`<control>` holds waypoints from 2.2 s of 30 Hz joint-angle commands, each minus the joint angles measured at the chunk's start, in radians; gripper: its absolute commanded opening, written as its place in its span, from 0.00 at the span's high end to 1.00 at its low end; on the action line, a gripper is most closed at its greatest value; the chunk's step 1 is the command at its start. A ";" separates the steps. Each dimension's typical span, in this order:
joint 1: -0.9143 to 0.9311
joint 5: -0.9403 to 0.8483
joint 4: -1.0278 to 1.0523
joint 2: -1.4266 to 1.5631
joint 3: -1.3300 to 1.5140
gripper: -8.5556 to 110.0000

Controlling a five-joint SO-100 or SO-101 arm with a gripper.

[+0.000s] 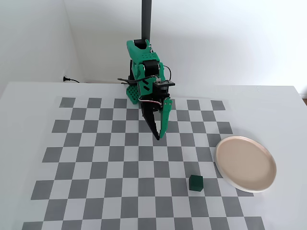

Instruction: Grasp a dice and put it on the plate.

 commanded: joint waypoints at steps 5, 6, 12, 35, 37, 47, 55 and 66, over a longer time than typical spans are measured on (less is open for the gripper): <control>-0.017 0.021 -0.135 -0.339 -0.275 0.96; -0.017 0.025 -0.155 -0.394 -0.305 0.96; -0.037 0.026 -0.225 -0.641 -0.451 0.96; -0.198 0.038 -0.319 -1.210 -0.854 0.82; -0.207 0.048 -0.318 -1.266 -0.896 0.82; -0.236 0.080 -0.373 -1.499 -1.020 0.81; -0.213 0.089 -0.397 -1.669 -1.112 0.80; -0.147 0.083 -0.383 -1.687 -1.120 0.77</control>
